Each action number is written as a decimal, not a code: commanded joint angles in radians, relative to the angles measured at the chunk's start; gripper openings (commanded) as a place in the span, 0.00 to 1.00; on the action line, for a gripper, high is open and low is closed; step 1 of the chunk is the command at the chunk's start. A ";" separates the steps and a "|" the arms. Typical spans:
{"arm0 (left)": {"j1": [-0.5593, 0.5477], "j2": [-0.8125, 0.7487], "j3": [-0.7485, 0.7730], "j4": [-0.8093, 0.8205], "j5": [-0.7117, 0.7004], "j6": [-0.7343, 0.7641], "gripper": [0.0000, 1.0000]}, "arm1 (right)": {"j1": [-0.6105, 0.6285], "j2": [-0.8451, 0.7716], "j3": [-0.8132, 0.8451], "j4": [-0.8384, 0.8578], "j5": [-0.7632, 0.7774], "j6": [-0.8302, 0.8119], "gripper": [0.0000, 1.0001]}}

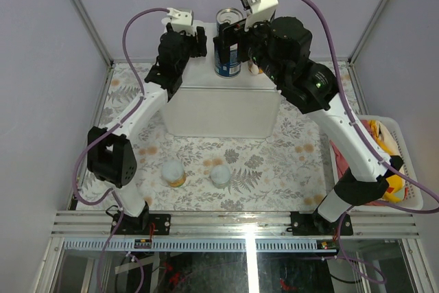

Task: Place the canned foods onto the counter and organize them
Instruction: Place the canned food on the counter.

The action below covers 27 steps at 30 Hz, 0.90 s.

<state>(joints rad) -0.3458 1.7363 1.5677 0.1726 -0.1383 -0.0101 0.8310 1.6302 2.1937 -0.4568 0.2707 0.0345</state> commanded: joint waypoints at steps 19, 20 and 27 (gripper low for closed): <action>0.008 0.110 0.139 0.148 -0.005 -0.004 0.53 | -0.023 -0.055 -0.039 0.060 -0.009 0.004 0.90; 0.008 0.113 0.142 0.150 -0.009 -0.005 0.53 | -0.024 -0.057 -0.043 0.058 -0.009 0.003 0.90; 0.014 0.118 0.139 0.154 -0.035 -0.014 0.61 | -0.026 -0.064 -0.055 0.061 -0.009 0.002 0.90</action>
<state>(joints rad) -0.3450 1.8553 1.6741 0.2256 -0.1341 -0.0151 0.8154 1.6135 2.1395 -0.4568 0.2687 0.0372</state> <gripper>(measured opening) 0.636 0.897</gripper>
